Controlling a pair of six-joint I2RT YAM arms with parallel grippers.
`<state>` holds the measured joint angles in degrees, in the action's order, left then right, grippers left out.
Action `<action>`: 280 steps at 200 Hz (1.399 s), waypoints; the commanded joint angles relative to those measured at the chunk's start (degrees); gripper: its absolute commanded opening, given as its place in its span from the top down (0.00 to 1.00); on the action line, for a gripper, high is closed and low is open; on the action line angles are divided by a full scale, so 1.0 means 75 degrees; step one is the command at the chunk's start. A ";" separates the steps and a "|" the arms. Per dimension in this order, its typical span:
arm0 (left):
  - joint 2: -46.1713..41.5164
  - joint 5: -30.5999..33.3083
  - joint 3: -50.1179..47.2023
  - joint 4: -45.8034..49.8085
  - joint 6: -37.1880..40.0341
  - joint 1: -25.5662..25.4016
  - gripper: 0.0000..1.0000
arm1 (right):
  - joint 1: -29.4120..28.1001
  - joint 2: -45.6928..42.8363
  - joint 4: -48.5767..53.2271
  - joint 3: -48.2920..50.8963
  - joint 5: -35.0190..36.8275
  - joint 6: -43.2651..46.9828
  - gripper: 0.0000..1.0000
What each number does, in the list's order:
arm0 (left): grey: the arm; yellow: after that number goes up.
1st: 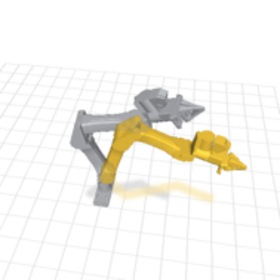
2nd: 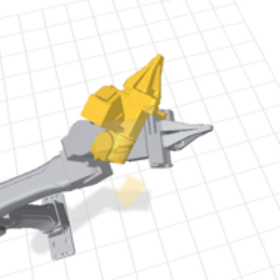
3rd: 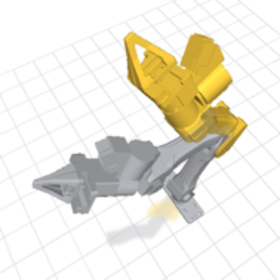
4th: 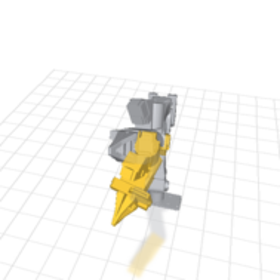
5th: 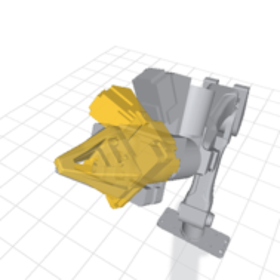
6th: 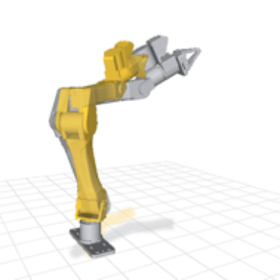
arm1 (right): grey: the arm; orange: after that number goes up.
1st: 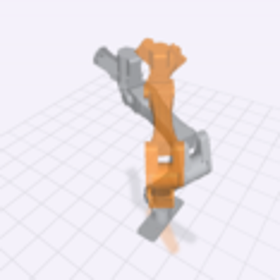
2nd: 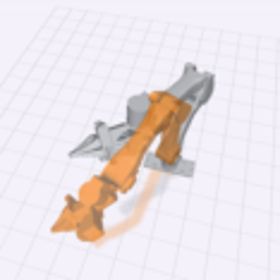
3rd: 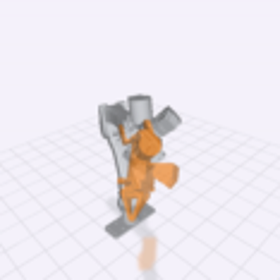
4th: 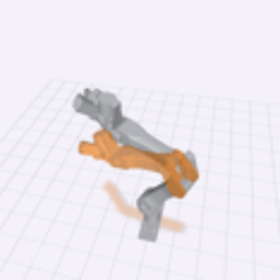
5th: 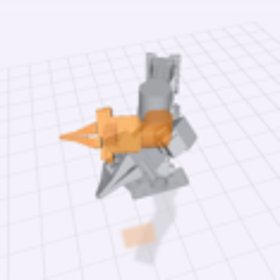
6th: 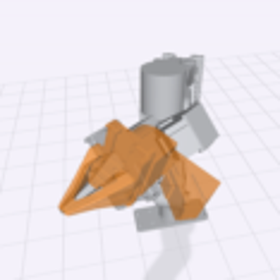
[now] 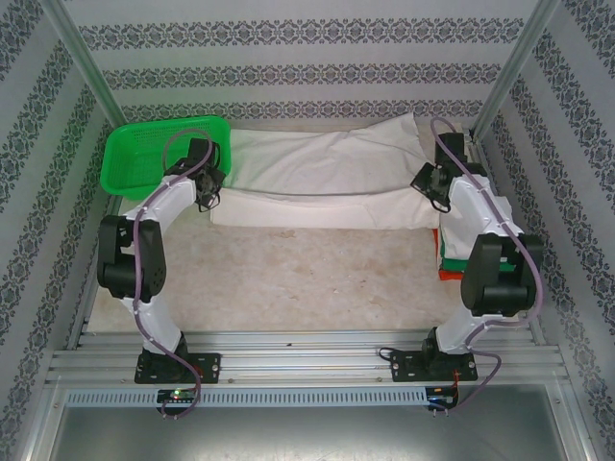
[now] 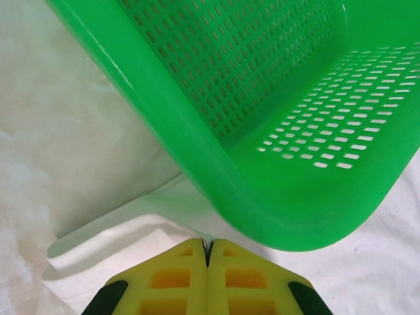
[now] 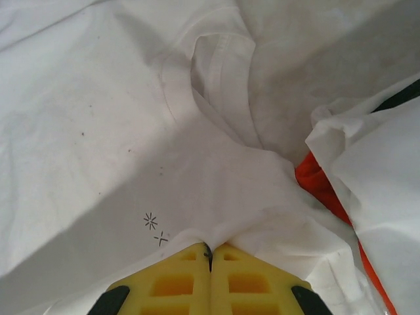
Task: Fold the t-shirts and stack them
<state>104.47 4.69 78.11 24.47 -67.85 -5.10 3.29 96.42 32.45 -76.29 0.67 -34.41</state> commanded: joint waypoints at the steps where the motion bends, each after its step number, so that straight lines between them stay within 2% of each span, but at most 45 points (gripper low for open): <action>1: 0.0084 0.0055 0.0223 0.0263 0.0202 0.0118 1.00 | 0.0135 0.0281 -0.0205 -0.0280 0.0258 0.0077 1.00; 195: 0.0796 0.0255 0.0788 0.0464 0.0311 0.0163 1.00 | 0.0382 0.1991 -0.0424 -0.1312 -0.0257 0.0105 0.99; 207: 0.0814 0.0193 0.0771 0.0431 0.0305 0.0175 0.90 | 0.0382 0.1941 -0.0484 -0.1269 -0.0327 0.0151 0.89; 218: 0.0805 0.0094 0.0754 0.0354 0.0363 0.0184 0.77 | 0.0382 0.1776 -0.0666 -0.1139 -0.0441 0.0233 0.70; 226: 0.0772 0.0047 0.0754 0.0349 0.0416 0.0184 0.67 | 0.0382 0.1609 -0.0823 -0.1007 -0.0528 0.0281 0.51; 238: 0.0652 -0.0014 0.0686 0.0324 0.0463 0.0177 0.55 | 0.0382 0.1320 -0.1007 -0.0812 -0.0631 0.0367 0.36; 253: 0.0389 -0.0060 0.0480 0.0196 0.0506 0.0180 0.45 | 0.0370 0.0938 -0.1074 -0.0611 -0.0663 0.0472 0.27; 280: -0.0275 -0.0109 -0.0155 0.0075 0.0578 0.0148 0.28 | 0.0241 0.0176 -0.1274 -0.0034 -0.0564 0.0700 0.24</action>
<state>107.98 4.27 80.34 26.11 -64.79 -4.38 5.76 104.33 25.63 -79.66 -3.31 -31.48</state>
